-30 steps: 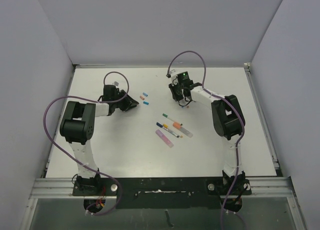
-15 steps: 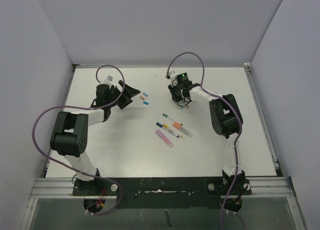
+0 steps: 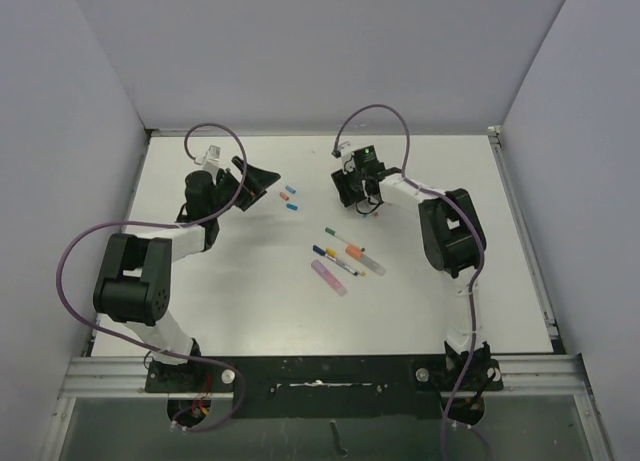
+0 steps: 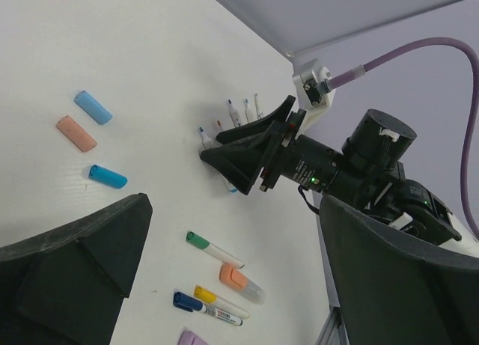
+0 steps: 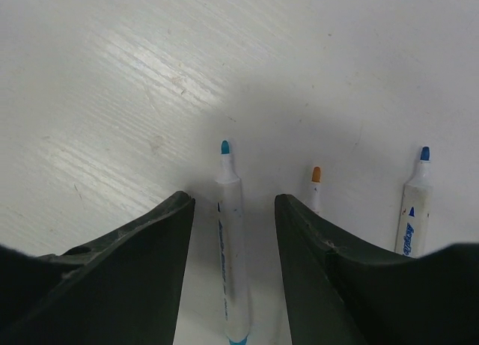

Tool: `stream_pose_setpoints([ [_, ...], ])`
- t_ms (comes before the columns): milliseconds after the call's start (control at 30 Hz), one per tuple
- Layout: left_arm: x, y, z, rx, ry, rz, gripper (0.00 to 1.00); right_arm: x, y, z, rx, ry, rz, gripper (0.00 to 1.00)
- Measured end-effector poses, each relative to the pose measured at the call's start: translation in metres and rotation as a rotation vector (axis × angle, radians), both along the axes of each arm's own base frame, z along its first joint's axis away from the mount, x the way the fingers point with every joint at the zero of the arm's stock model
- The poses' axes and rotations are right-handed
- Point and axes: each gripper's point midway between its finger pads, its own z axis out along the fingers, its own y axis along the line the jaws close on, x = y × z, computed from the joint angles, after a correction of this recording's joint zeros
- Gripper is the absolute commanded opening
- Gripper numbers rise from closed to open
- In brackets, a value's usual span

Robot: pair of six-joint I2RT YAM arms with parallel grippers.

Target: Open the pen caps

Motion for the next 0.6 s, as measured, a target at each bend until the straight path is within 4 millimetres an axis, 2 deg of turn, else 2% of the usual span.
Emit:
stream_pose_setpoints([
  [167,-0.002,-0.001,0.005,-0.029,-0.026,0.001,0.98,-0.010,-0.001,0.010,0.021,-0.009,0.006,0.57],
  [267,-0.003,-0.001,0.009,-0.051,-0.050,0.001,0.98,-0.019,-0.002,0.033,0.045,-0.035,0.014,0.58],
  [333,-0.005,-0.003,0.013,-0.068,-0.061,-0.008,0.98,-0.026,-0.001,0.061,0.081,-0.072,0.023,0.58],
  [433,-0.007,-0.006,0.020,-0.087,-0.079,-0.028,0.98,-0.034,0.001,0.088,0.121,-0.111,0.039,0.60],
  [500,-0.008,-0.007,0.023,-0.095,-0.093,-0.042,0.98,-0.045,0.003,0.099,0.140,-0.121,0.055,0.60],
  [600,-0.010,-0.009,0.025,-0.102,-0.099,-0.053,0.98,-0.061,0.013,0.100,0.144,-0.109,0.090,0.59],
])
